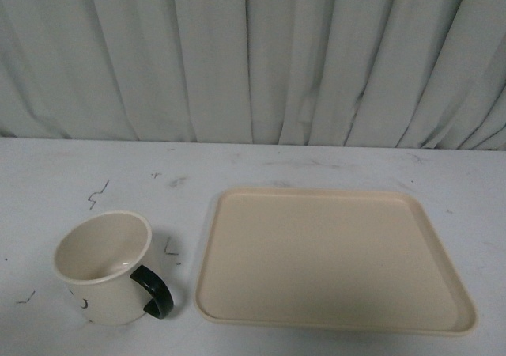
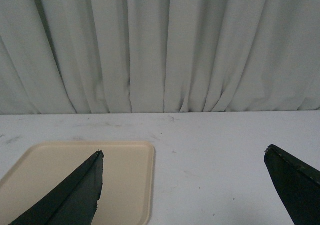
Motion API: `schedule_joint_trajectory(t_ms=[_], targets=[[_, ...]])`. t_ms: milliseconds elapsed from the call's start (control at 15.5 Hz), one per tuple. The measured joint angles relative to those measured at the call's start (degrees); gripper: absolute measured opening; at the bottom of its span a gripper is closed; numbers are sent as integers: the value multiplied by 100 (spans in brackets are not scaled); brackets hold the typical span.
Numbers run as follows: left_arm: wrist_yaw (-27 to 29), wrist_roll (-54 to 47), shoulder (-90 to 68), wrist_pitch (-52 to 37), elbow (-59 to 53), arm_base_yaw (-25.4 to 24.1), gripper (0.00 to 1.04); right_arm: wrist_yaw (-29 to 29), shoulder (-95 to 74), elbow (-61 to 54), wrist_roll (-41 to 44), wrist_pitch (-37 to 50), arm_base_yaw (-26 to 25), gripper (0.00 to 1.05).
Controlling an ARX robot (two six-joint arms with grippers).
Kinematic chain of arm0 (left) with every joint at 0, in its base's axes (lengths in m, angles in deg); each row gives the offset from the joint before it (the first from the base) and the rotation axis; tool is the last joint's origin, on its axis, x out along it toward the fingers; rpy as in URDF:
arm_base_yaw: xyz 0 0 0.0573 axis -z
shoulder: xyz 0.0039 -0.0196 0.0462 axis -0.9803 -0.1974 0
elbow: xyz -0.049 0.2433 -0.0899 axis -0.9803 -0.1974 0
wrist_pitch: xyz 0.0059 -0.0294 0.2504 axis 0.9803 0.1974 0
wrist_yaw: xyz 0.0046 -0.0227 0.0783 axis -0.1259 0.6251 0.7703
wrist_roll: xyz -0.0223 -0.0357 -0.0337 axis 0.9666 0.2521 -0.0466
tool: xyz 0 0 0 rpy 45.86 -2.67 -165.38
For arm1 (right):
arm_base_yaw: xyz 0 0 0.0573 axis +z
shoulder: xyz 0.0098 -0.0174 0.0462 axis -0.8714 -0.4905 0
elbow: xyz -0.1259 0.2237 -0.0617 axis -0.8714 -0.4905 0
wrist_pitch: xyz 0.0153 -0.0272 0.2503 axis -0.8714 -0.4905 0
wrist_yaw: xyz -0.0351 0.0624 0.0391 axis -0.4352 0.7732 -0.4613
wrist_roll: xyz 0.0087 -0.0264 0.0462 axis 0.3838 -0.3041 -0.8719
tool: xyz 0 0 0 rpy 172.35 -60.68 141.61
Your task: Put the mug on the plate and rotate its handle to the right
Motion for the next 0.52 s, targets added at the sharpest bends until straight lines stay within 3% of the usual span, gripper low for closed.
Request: schedule_joint_trajectory(t_ms=[516], targets=[[0, 0, 0, 0, 0, 0, 98, 0, 0, 0, 0, 2, 0, 98]])
